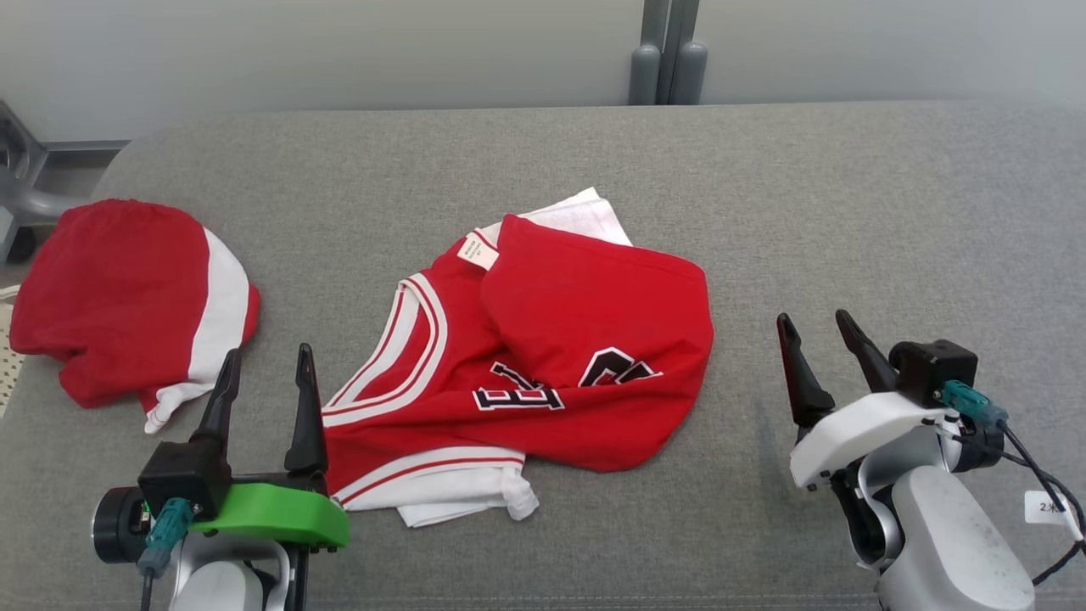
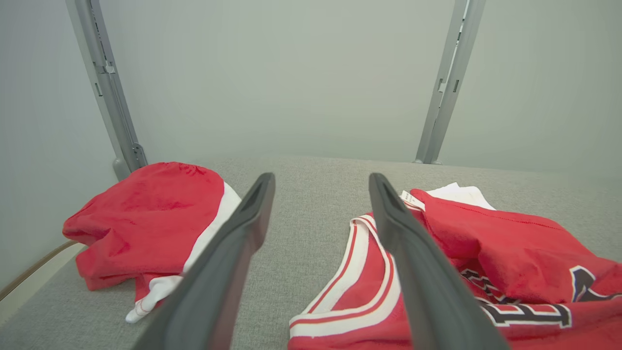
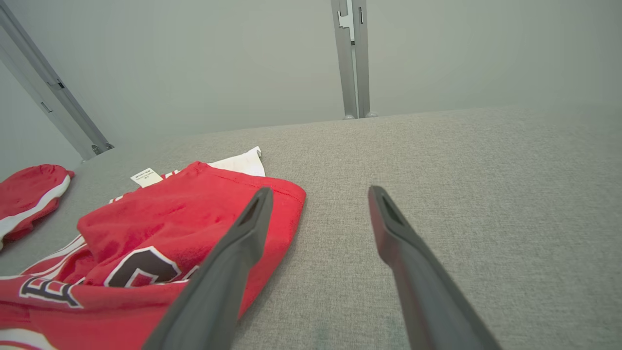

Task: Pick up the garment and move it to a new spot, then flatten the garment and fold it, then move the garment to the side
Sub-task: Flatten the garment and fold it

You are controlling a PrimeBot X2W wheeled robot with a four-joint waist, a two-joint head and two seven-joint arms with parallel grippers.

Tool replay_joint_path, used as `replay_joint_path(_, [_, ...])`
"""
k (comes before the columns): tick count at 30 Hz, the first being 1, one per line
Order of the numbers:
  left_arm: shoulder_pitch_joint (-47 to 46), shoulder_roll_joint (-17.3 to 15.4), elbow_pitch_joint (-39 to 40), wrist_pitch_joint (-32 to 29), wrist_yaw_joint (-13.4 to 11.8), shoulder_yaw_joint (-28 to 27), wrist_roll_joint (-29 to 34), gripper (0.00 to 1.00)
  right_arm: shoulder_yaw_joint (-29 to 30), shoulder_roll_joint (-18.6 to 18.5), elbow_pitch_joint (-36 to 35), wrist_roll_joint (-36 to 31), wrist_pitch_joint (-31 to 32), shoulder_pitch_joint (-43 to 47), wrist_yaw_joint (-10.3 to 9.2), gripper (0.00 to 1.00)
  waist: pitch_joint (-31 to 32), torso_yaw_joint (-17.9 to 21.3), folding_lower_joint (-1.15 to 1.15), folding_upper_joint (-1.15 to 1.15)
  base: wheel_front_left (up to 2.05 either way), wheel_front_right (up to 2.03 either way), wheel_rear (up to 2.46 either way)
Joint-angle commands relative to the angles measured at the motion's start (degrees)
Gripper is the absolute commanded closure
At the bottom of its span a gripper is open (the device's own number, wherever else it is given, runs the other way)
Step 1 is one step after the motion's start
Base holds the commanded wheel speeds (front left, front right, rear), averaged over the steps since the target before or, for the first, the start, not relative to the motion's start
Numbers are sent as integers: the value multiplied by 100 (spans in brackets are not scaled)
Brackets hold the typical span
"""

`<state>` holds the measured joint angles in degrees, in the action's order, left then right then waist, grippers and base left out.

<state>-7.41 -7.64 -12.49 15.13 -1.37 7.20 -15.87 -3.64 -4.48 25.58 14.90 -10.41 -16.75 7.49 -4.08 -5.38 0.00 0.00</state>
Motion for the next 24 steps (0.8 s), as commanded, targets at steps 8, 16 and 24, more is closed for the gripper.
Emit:
replay_joint_path(8, [146, 255, 306, 0, 197, -254, 352, 0, -120, -162, 711, 61, 210, -630, 0, 0, -106, -236, 0, 0, 0, 0, 0])
replay_joint_path(16, [4, 405, 369, 0, 343, -354, 500, 0, -291, -251, 1918, 252, 464, -1535, 0, 0, -385, -545, 0, 0, 0, 0, 0])
replay_joint_path(24, [-108, 455, 327, 1, 426, -414, 548, 0, -411, -248, 3142, 493, 516, -2244, 0, 0, -602, -862, 0, 0, 0, 0, 0])
